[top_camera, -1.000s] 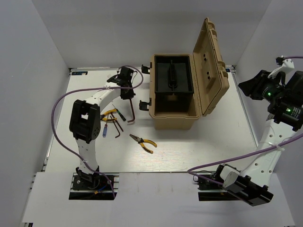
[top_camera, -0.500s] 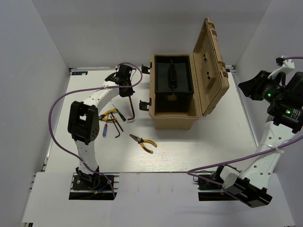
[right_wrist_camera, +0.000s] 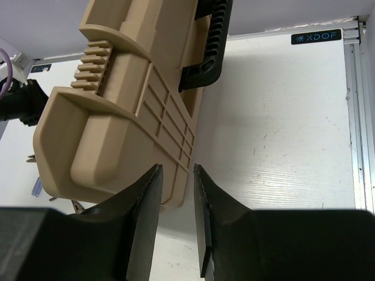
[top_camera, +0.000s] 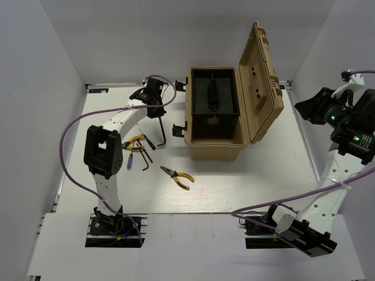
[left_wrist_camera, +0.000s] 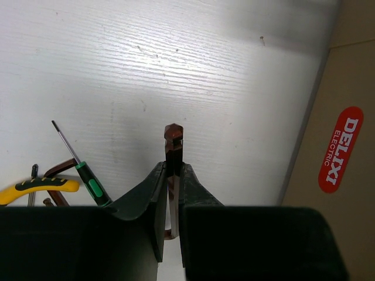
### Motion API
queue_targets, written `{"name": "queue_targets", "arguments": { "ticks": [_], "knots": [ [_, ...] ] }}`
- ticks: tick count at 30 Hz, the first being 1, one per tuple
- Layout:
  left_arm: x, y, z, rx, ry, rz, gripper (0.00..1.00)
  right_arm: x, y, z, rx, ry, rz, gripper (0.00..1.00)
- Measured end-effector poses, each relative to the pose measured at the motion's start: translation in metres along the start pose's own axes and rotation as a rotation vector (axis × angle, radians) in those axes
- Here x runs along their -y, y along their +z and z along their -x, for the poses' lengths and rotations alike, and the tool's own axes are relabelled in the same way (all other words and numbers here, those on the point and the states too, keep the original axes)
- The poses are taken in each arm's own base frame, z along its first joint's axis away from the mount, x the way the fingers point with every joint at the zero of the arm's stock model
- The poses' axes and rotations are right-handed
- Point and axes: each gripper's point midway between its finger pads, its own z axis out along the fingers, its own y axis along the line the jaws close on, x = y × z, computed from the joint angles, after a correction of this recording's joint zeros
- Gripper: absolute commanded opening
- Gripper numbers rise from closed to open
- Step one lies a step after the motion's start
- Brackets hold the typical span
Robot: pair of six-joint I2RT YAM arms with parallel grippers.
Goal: Sort the tools into containers
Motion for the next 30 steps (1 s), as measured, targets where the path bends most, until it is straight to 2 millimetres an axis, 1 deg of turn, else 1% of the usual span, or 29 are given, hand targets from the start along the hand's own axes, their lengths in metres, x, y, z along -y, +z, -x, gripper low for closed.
{"name": "queue_targets", "arguments": {
  "ticks": [6,14,18,21,22,23,27,30],
  "knots": [
    [-0.001,0.000,0.001,0.004,0.005,0.006,0.00,0.000,0.000,-0.001,-0.001,0.001,0.000,0.34],
    [-0.003,0.000,0.001,0.010,0.017,0.011,0.00,0.003,0.003,-0.007,-0.013,0.014,0.001,0.34],
    [-0.004,-0.008,0.007,0.030,0.022,0.011,0.00,0.002,0.002,-0.007,-0.012,0.011,0.002,0.34],
    [-0.003,-0.025,0.020,0.072,0.019,-0.006,0.00,0.002,0.002,-0.008,-0.012,0.011,0.002,0.34],
    [-0.002,-0.038,0.028,0.099,0.016,-0.019,0.00,0.002,0.002,-0.008,-0.013,0.012,0.002,0.34],
    [-0.001,-0.043,0.032,0.110,0.015,-0.025,0.00,0.002,0.002,-0.009,-0.014,0.014,0.002,0.34],
    [0.005,-0.082,0.053,0.187,0.006,-0.072,0.00,0.003,0.003,-0.012,-0.018,0.019,0.003,0.34],
    [0.011,-0.103,0.069,0.229,0.003,-0.110,0.00,0.003,0.003,-0.011,-0.014,0.014,0.003,0.34]
  ]
}}
